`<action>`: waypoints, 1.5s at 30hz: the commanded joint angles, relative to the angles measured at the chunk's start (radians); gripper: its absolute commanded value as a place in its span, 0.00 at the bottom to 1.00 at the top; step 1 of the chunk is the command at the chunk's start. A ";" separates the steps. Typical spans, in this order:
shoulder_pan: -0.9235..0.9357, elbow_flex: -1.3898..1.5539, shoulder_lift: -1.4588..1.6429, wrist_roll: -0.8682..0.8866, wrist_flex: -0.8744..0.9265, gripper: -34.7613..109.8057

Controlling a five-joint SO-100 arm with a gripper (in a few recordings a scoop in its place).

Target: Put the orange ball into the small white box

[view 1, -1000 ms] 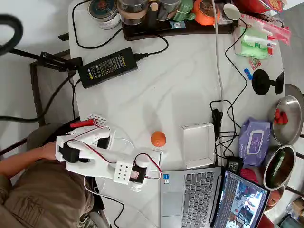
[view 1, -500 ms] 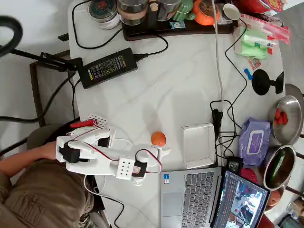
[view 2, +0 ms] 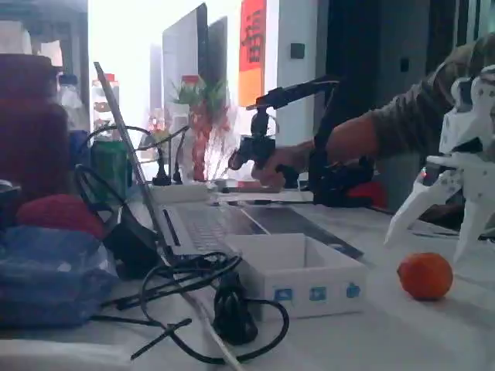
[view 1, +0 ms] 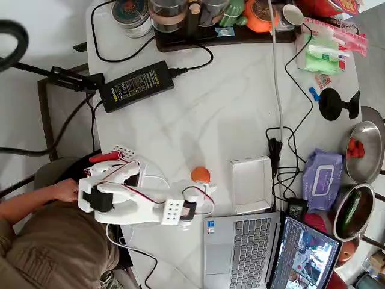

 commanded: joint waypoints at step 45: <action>0.000 -0.006 -0.216 -0.011 -0.114 0.51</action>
